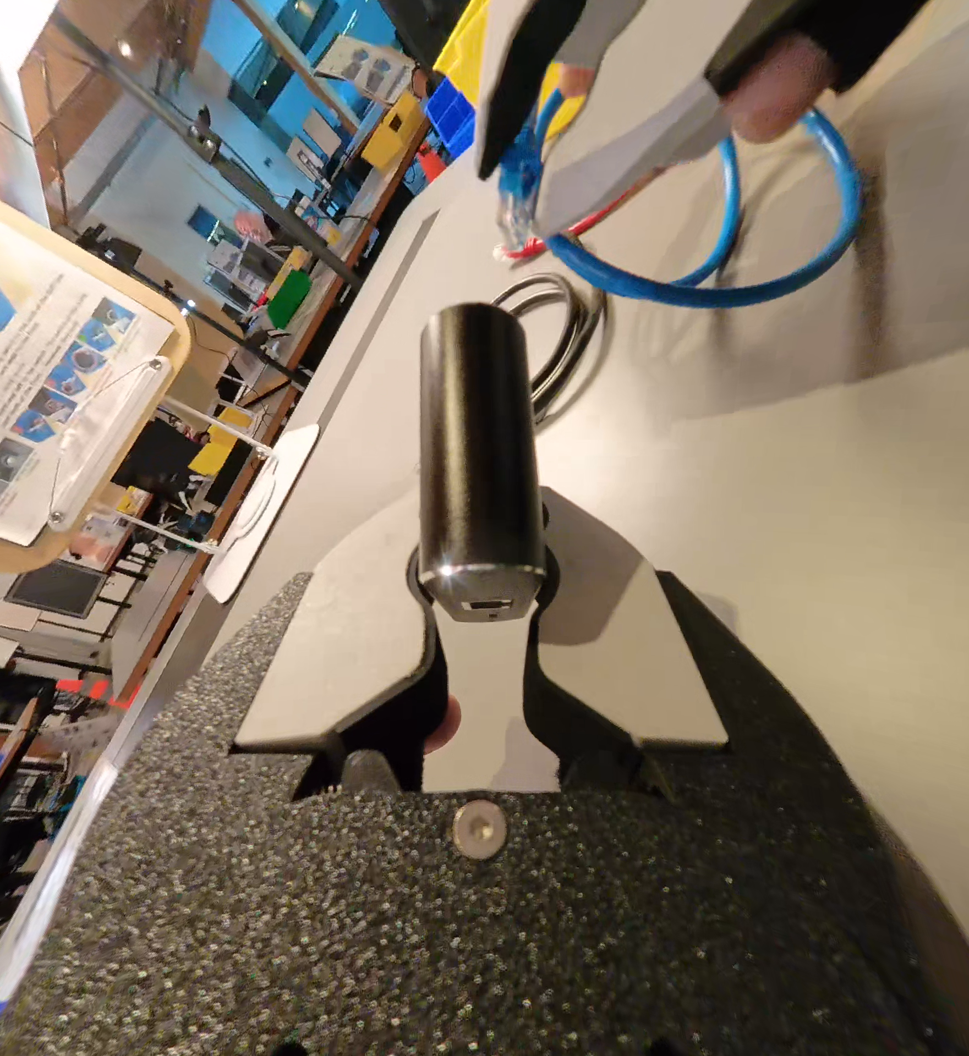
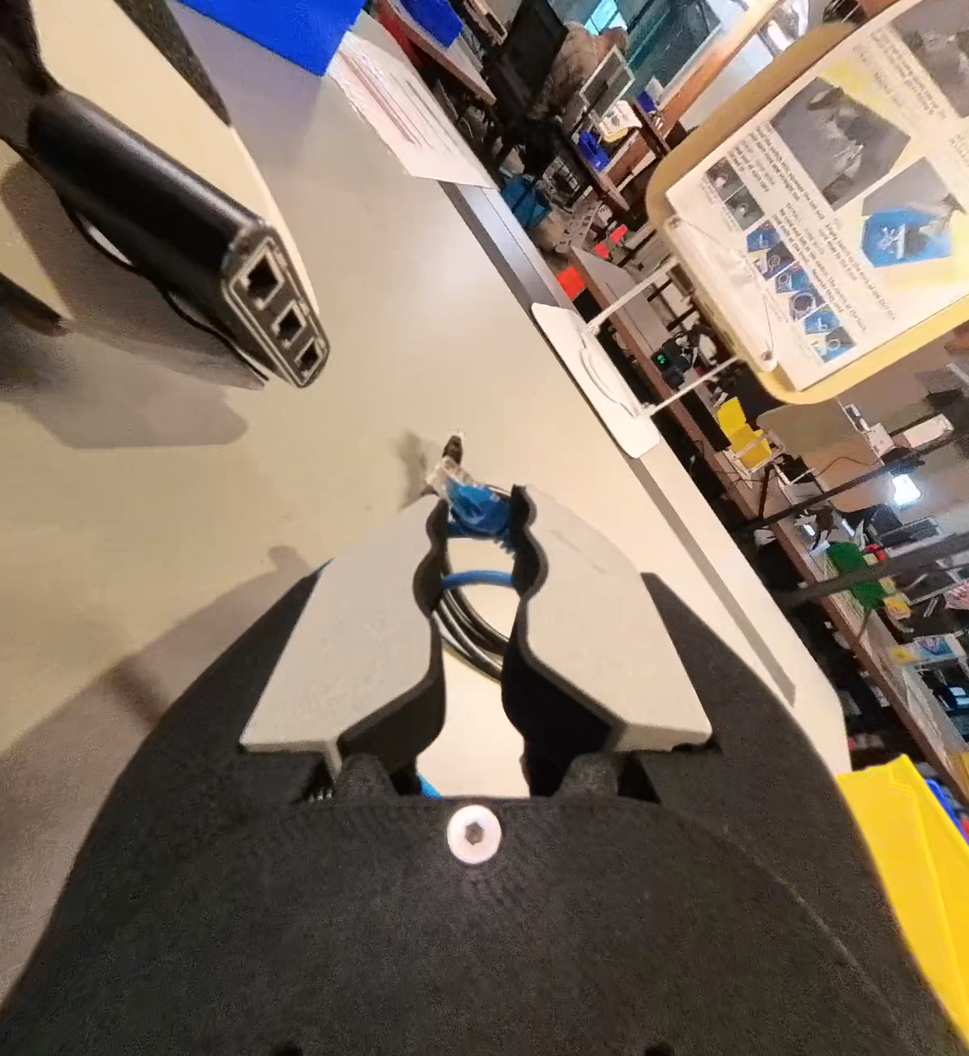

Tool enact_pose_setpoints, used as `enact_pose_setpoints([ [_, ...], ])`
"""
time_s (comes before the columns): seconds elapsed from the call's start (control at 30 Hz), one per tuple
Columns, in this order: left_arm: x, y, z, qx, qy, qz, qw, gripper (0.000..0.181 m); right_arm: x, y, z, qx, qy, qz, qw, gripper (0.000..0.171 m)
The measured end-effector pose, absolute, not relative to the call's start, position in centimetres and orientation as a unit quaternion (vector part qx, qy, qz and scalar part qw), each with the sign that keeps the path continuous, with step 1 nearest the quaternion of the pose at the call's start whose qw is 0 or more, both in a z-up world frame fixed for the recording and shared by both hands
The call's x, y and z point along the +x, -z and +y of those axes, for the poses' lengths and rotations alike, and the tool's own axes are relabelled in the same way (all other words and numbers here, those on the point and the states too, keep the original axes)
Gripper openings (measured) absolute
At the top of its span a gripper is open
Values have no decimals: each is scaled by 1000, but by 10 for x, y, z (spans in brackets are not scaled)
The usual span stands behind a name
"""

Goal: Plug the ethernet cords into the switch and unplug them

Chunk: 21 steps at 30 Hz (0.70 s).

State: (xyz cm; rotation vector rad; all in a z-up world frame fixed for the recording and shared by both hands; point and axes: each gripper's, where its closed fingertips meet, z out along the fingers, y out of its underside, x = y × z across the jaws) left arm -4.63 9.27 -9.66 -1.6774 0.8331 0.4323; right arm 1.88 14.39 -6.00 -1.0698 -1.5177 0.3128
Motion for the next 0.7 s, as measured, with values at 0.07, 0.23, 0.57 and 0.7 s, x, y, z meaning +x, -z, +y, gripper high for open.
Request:
enact_pose_setpoints([
  [0.07,-47,98,94,-723,-175,348,571,28,16,68,145,-462,-134,-658,579,24],
  [0.23,-48,96,93,-729,-155,337,575,28,17,59,130,-459,-214,-656,560,39],
  [0.57,-18,90,80,-717,-21,356,598,28,6,57,90,-425,-285,-672,536,46],
  [0.7,-8,94,75,-712,-4,384,587,28,1,63,74,-405,-285,-691,526,47],
])
